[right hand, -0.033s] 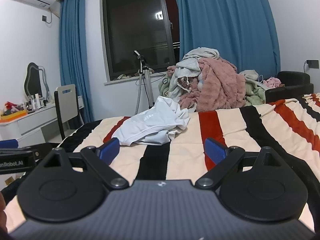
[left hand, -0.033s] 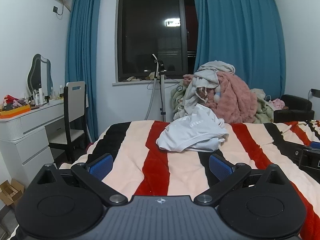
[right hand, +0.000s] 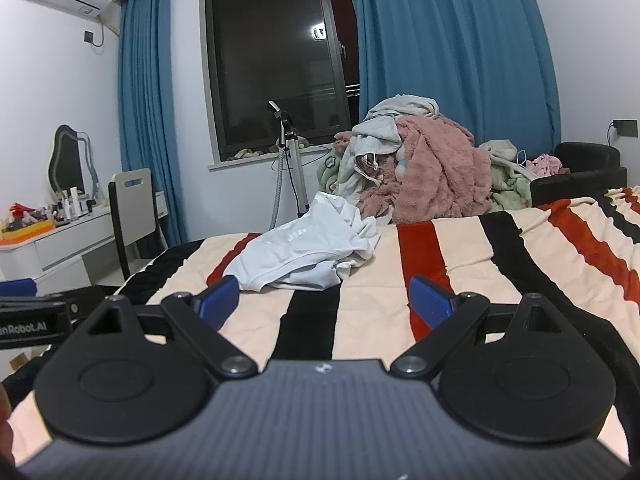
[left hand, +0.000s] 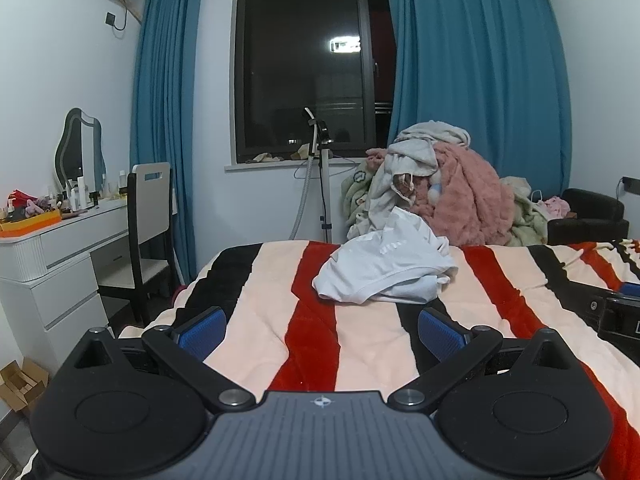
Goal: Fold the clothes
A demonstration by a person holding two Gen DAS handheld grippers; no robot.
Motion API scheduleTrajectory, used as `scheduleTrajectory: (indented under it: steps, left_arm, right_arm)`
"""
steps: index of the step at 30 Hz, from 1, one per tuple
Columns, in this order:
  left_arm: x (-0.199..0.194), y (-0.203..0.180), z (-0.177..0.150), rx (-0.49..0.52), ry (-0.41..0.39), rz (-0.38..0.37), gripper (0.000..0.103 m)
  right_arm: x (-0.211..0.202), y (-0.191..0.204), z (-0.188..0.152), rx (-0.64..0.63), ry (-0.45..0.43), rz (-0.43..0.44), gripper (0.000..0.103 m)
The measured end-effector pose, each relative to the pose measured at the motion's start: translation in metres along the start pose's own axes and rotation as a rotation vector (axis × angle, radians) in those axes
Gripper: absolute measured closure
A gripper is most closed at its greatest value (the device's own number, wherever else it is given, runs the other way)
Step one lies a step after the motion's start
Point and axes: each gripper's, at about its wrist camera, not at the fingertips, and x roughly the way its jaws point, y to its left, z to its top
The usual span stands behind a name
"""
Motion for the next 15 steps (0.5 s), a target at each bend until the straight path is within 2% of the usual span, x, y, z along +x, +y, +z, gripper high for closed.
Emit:
scheduleTrajectory:
  steps: [15]
  left_arm:
    - [-0.0102,-0.0024,0.0019,0.021,-0.032,0.004,0.000]
  right_arm:
    - [-0.0001,0.0005,-0.0017,0.017,0.000,-0.020,0.010]
